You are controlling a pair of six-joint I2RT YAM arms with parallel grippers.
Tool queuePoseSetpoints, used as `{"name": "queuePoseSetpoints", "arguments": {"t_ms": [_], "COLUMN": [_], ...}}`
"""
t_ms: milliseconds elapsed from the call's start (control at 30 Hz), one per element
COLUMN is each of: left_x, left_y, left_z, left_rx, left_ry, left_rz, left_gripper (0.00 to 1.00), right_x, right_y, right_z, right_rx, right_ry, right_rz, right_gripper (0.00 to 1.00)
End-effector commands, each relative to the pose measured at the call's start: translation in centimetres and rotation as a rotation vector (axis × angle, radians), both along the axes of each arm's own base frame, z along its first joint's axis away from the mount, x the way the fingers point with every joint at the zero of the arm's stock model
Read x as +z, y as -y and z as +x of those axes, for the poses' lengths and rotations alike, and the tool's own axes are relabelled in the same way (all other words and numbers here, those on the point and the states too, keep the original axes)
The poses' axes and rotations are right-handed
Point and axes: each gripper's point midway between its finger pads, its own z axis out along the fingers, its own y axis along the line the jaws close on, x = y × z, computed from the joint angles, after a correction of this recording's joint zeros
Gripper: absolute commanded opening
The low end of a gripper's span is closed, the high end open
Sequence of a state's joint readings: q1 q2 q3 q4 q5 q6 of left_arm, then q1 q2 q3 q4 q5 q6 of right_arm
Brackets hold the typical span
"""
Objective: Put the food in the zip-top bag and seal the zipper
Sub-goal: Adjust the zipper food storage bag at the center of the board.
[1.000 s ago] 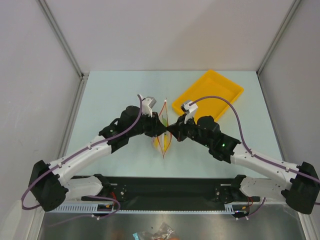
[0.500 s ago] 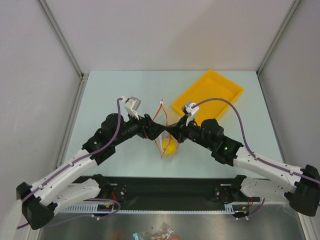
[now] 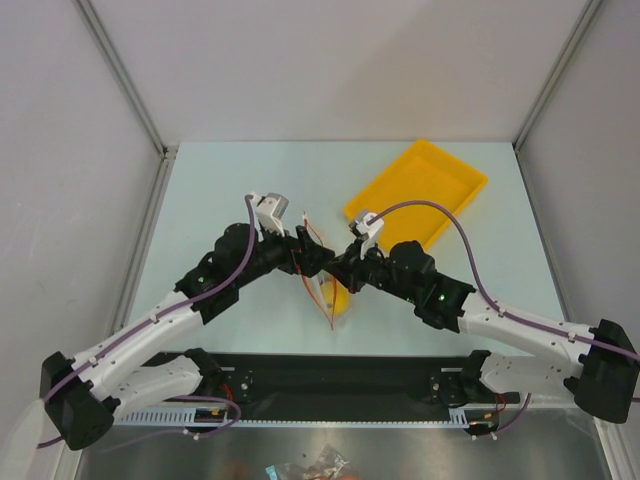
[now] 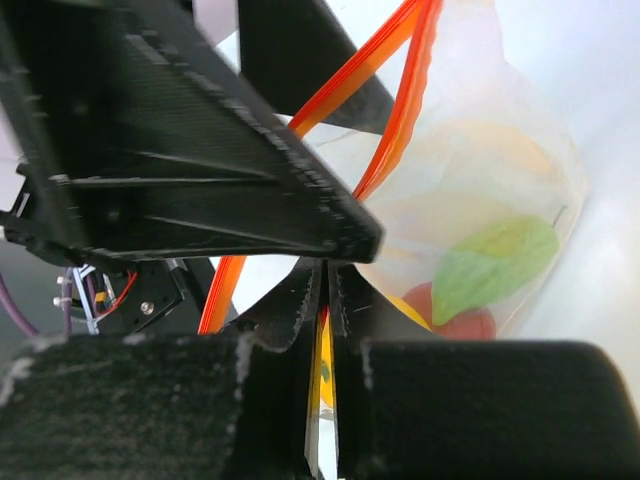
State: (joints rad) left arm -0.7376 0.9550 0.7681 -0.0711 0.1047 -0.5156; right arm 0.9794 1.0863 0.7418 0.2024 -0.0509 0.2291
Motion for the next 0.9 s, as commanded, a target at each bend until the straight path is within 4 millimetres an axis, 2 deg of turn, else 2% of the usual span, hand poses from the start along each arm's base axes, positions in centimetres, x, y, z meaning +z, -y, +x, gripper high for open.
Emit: {"name": "queuePoseSetpoints", "arguments": {"t_ms": [0, 167, 267, 300, 367, 400, 467, 500, 533, 600, 700, 733, 800, 833, 867], "left_x": [1.3, 1.0, 0.8, 0.5, 0.6, 0.6, 0.6, 0.6, 0.8, 0.8, 0.8, 0.7, 0.7, 0.6, 0.8], "left_y": [-0.4, -0.5, 0.1, 0.3, 0.7, 0.8, 0.7, 0.6, 0.5, 0.3, 0.2, 0.2, 0.4, 0.5, 0.7], "left_z": [0.9, 1.1, 0.9, 0.9, 0.6, 0.5, 0.5, 0.4, 0.4, 0.4, 0.3, 0.4, 0.2, 0.3, 0.1], "left_rx": [0.055, 0.065, 0.036, 0.024, -0.007, -0.015, -0.017, -0.014, -0.011, -0.007, -0.005, -0.006, -0.021, -0.028, -0.043], "left_ry": [0.026, 0.023, 0.021, 0.019, 0.022, 0.023, 0.029, 0.031, 0.037, 0.040, 0.047, 0.046, 0.046, 0.044, 0.050], "left_rz": [-0.012, -0.004, -0.005, 0.001, -0.004, -0.005, -0.003, -0.002, 0.000, 0.003, 0.003, 0.006, 0.007, 0.011, 0.009], "left_gripper": [0.95, 0.89, 0.72, 0.61, 0.51, 0.41, 0.31, 0.21, 0.16, 0.05, 0.00, 0.00, 0.00, 0.00, 0.00], "right_x": [2.5, 2.3, 2.3, 2.3, 2.4, 2.6, 2.6, 2.7, 2.9, 3.4, 4.6, 5.8, 6.1, 7.0, 6.7], "right_y": [-1.0, -2.0, -2.4, -2.6, -2.7, -2.7, -2.7, -2.6, -2.3, -1.8, -0.3, 0.6, 1.9, 2.8, 3.7], "right_z": [-0.5, -1.2, -1.7, -2.0, -2.2, -2.3, -2.4, -2.4, -2.4, -2.2, -2.1, -2.3, -1.7, -1.8, -0.8], "right_rx": [0.040, 0.073, 0.096, 0.105, 0.116, 0.118, 0.125, 0.120, 0.116, 0.098, 0.060, 0.052, 0.019, 0.008, -0.028], "right_ry": [0.074, 0.087, 0.101, 0.103, 0.111, 0.114, 0.122, 0.126, 0.130, 0.149, 0.183, 0.206, 0.217, 0.231, 0.231], "right_rz": [0.061, 0.049, 0.042, 0.040, 0.031, 0.033, 0.027, 0.030, 0.031, 0.033, 0.054, 0.081, 0.090, 0.112, 0.108], "right_gripper": [0.06, 0.08, 0.08, 0.08, 0.08, 0.13, 0.23, 0.39, 0.46, 0.52, 0.54, 0.55, 0.56, 0.56, 0.57]}}
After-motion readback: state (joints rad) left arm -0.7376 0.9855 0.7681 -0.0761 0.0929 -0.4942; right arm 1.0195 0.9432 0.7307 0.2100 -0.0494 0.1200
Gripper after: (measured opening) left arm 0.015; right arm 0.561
